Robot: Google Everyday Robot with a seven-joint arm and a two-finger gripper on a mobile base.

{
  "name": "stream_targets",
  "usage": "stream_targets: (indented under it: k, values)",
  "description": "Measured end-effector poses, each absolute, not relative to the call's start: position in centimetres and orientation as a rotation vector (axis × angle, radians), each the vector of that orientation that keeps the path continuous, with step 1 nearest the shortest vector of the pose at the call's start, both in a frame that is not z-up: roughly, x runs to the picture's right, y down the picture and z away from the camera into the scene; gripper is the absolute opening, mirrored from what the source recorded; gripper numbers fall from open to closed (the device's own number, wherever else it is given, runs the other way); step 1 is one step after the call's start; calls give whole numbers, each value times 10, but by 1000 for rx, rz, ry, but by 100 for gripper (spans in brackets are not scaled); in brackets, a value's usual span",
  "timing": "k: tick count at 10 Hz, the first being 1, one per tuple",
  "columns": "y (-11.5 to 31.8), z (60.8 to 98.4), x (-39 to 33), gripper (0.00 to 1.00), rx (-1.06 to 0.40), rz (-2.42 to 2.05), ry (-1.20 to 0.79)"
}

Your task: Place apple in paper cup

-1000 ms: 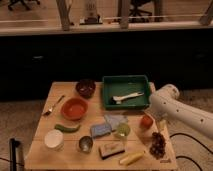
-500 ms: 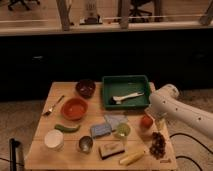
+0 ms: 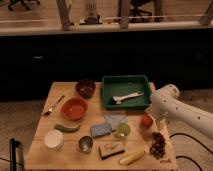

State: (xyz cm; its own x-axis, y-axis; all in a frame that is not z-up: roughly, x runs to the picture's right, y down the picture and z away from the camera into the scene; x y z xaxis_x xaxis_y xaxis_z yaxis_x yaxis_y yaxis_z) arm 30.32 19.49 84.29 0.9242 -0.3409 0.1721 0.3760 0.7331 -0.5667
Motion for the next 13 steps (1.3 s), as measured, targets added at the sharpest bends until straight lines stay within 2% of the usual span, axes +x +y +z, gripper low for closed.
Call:
stream_targets:
  k: [4, 9, 10, 13]
  values:
    - [197, 847, 304, 80, -643, -412, -72]
    - [190, 835, 282, 80, -609, -487, -150]
    - [188, 832, 278, 76, -597, -496, -164]
    - [185, 821, 275, 46, -566, -501, -203]
